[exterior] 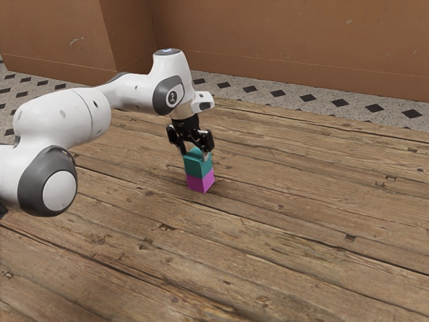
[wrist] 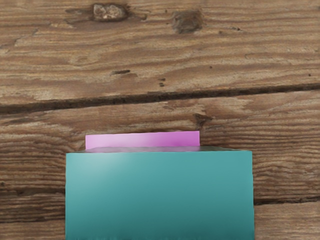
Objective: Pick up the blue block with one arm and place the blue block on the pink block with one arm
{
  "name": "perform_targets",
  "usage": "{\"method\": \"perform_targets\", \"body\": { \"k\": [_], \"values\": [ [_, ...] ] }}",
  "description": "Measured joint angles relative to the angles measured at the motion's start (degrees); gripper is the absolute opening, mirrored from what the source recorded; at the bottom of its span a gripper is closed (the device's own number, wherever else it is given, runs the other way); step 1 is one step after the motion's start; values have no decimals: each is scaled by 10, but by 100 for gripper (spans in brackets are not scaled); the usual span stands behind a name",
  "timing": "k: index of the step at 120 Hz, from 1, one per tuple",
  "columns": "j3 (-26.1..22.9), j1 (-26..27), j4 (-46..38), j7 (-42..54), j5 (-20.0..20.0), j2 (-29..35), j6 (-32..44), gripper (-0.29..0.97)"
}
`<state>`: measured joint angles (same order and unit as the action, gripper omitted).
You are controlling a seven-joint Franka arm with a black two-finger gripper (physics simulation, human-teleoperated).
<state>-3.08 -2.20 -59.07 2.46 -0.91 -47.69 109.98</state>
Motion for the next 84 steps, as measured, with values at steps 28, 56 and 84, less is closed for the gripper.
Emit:
{"method": "perform_targets", "body": {
  "k": [28,56,84],
  "values": [
    [4,0,1,3,0,7,-3,65],
    [4,4,-13,6,3,83,-24,67],
    [2,2,-50,19,-3,103,-41,68]
  ]
}}
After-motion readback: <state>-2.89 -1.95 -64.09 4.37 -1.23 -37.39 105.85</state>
